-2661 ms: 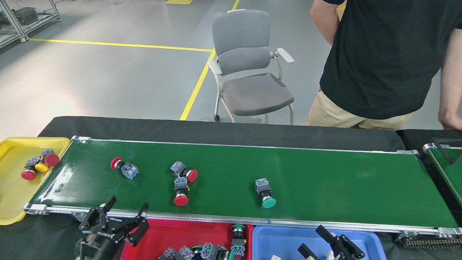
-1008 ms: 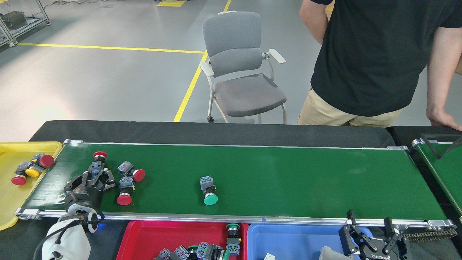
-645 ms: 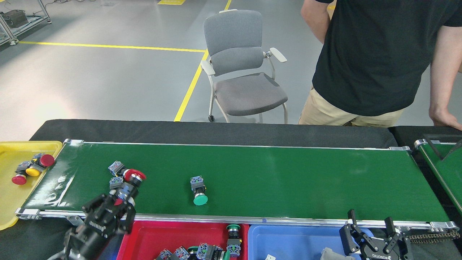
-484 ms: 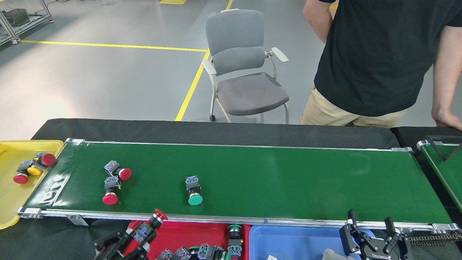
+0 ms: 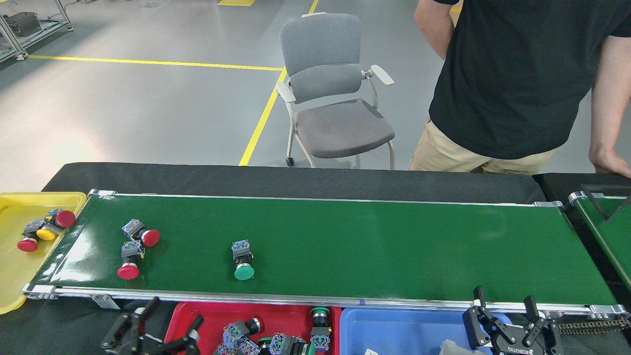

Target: Pick switch part from conveyor to tray

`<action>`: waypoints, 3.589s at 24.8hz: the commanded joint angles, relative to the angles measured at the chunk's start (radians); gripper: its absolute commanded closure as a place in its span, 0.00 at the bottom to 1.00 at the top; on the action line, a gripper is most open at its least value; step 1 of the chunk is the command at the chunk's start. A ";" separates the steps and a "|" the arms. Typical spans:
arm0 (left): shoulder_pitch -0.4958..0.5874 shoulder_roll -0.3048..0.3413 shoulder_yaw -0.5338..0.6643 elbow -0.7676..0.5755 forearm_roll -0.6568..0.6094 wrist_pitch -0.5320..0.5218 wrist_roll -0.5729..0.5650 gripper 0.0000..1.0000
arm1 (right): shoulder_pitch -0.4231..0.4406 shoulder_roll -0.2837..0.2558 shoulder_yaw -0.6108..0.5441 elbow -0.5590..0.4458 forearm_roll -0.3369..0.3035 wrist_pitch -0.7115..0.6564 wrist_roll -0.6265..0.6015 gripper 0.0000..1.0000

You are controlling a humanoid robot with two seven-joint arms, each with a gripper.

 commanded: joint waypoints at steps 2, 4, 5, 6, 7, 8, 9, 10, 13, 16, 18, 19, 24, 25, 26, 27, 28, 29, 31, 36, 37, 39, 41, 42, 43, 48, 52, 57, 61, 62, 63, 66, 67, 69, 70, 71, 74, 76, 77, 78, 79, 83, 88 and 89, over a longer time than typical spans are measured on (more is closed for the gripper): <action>-0.043 0.042 0.027 0.082 -0.001 0.040 0.008 0.00 | -0.001 -0.004 -0.001 -0.014 -0.001 -0.005 -0.007 0.01; -0.077 0.053 0.027 0.105 -0.001 0.046 0.008 0.00 | -0.001 -0.006 -0.001 -0.014 0.000 -0.005 -0.007 0.01; -0.098 0.059 0.027 0.116 -0.001 0.046 0.006 0.00 | -0.002 -0.006 -0.001 -0.014 0.000 -0.005 -0.007 0.01; -0.115 0.064 0.028 0.129 -0.001 0.047 0.004 0.00 | -0.002 -0.006 0.000 -0.014 0.000 -0.005 -0.007 0.01; -0.137 0.072 0.030 0.152 -0.001 0.049 -0.002 0.00 | -0.004 -0.006 0.000 -0.014 0.000 -0.005 -0.007 0.01; -0.169 0.085 0.031 0.188 -0.001 0.049 -0.015 0.00 | -0.006 -0.006 0.000 -0.014 0.000 -0.006 -0.007 0.01; -0.189 0.093 0.031 0.212 -0.001 0.049 -0.023 0.00 | -0.007 -0.008 0.000 -0.014 0.000 -0.006 -0.007 0.01; -0.224 0.105 0.031 0.255 -0.001 0.049 -0.028 0.00 | -0.007 -0.008 0.000 -0.014 -0.001 -0.008 -0.007 0.01; -0.338 0.142 0.030 0.402 -0.001 0.066 -0.029 0.00 | -0.007 -0.011 0.000 -0.009 -0.001 -0.008 -0.007 0.01; -0.433 0.194 0.019 0.542 -0.001 0.119 -0.028 0.00 | -0.004 -0.009 0.000 -0.009 0.000 -0.008 -0.008 0.01; -0.491 0.214 0.011 0.643 -0.001 0.158 -0.022 0.00 | -0.015 -0.006 0.000 -0.006 -0.001 -0.006 -0.027 0.01; -0.514 0.216 0.005 0.676 -0.004 0.165 -0.022 0.00 | -0.015 -0.008 0.000 -0.002 -0.001 -0.006 -0.045 0.01; -0.621 0.217 -0.090 0.867 -0.006 0.359 0.012 0.12 | -0.021 0.032 0.000 0.004 0.017 0.000 -0.107 0.01; -0.646 0.217 -0.113 0.906 -0.006 0.399 0.043 0.15 | -0.021 0.049 0.000 0.004 0.034 0.000 -0.114 0.01; -0.672 0.219 -0.128 0.950 -0.006 0.431 0.084 0.20 | -0.019 0.069 0.000 0.004 0.051 0.000 -0.120 0.01; -0.697 0.220 -0.133 0.993 -0.004 0.445 0.123 0.27 | -0.015 0.078 0.000 0.004 0.066 0.000 -0.122 0.01; -0.713 0.225 -0.133 1.021 -0.004 0.445 0.150 0.36 | -0.010 0.077 0.000 0.004 0.074 -0.002 -0.122 0.01; -0.720 0.236 -0.136 1.039 -0.001 0.438 0.170 0.52 | -0.006 0.077 0.000 0.003 0.075 -0.002 -0.122 0.01; -0.720 0.246 -0.131 1.038 0.014 0.405 0.176 0.75 | 0.008 0.077 0.002 0.003 0.075 -0.003 -0.123 0.01; -0.686 0.246 -0.136 0.979 0.062 0.303 0.193 0.95 | 0.017 0.077 0.002 0.004 0.065 -0.005 -0.116 0.01; -0.660 0.243 -0.134 0.924 0.065 0.265 0.192 0.96 | 0.017 0.072 0.002 0.010 0.049 -0.003 -0.108 0.01; -0.571 0.239 -0.128 0.759 0.086 0.176 0.182 0.96 | 0.025 0.043 0.002 0.017 -0.006 -0.002 -0.102 0.01; -0.448 0.236 -0.134 0.561 0.128 0.087 0.163 0.95 | 0.031 0.028 0.002 0.017 -0.040 -0.002 -0.100 0.01; -0.396 0.234 -0.134 0.479 0.146 0.049 0.149 0.94 | 0.031 0.017 0.002 0.017 -0.041 -0.002 -0.100 0.01; -0.324 0.231 -0.134 0.367 0.165 -0.003 0.123 0.93 | 0.030 0.006 0.002 0.017 -0.041 -0.002 -0.100 0.01; 0.009 0.173 -0.147 -0.076 0.195 -0.201 0.064 0.82 | 0.028 0.000 0.002 0.017 -0.041 0.000 -0.100 0.01; 0.126 0.082 -0.180 -0.210 0.186 -0.276 -0.006 0.17 | 0.030 -0.003 0.002 0.017 -0.041 -0.002 -0.100 0.01; 0.130 0.047 -0.208 -0.214 0.178 -0.270 -0.025 0.00 | 0.033 0.000 0.002 0.014 -0.041 -0.005 -0.100 0.01; 0.112 0.045 -0.121 -0.203 0.181 -0.236 -0.025 0.00 | 0.027 0.005 0.002 0.017 -0.041 -0.005 -0.100 0.01; 0.100 0.041 -0.075 -0.194 0.178 -0.190 -0.025 0.00 | 0.022 0.002 0.002 0.021 -0.041 -0.003 -0.100 0.01; 0.077 0.030 -0.042 -0.174 0.175 -0.112 -0.026 0.00 | 0.021 0.005 0.002 0.021 -0.041 -0.005 -0.100 0.01; 0.023 0.044 -0.022 -0.065 0.143 0.069 -0.028 0.00 | 0.010 0.008 0.002 0.021 -0.041 -0.003 -0.100 0.01; 0.006 0.052 -0.013 -0.024 0.135 0.098 -0.028 0.00 | 0.005 0.003 0.002 0.021 -0.041 -0.005 -0.100 0.01; -0.022 0.075 0.022 0.034 0.135 0.107 -0.028 0.00 | 0.005 -0.001 0.002 0.021 -0.043 -0.005 -0.100 0.01; -0.035 0.078 0.033 0.048 0.135 0.107 -0.028 0.00 | 0.005 -0.001 0.002 0.020 -0.043 -0.005 -0.100 0.01; -0.048 0.078 0.036 0.056 0.134 0.109 -0.028 0.00 | 0.005 0.000 0.002 0.020 -0.043 -0.005 -0.100 0.01; -0.088 0.082 0.036 0.074 0.132 0.115 -0.029 0.00 | 0.002 0.002 0.002 0.017 -0.044 -0.005 -0.100 0.01; -0.129 0.101 0.036 0.123 0.131 0.115 -0.031 0.00 | -0.001 0.002 0.002 0.015 -0.053 -0.005 -0.100 0.01; -0.154 0.119 0.031 0.159 0.131 0.115 -0.031 0.00 | -0.001 0.002 0.002 0.015 -0.055 -0.005 -0.100 0.01; -0.181 0.142 0.030 0.202 0.132 0.115 -0.032 0.00 | -0.001 0.002 0.002 0.017 -0.055 -0.006 -0.100 0.01; -0.210 0.165 0.028 0.235 0.132 0.115 -0.032 0.00 | -0.001 0.003 0.002 0.015 -0.056 -0.006 -0.100 0.01; -0.310 0.225 0.018 0.386 0.132 0.112 -0.031 0.00 | -0.021 0.003 0.002 0.015 -0.056 -0.006 -0.100 0.01; -0.388 0.250 -0.030 0.514 0.132 0.112 -0.031 0.00 | -0.024 0.005 0.003 0.015 -0.060 -0.006 -0.100 0.01; -0.402 0.250 -0.032 0.539 0.132 0.113 -0.031 0.00 | -0.026 0.005 0.003 0.015 -0.060 -0.006 -0.100 0.01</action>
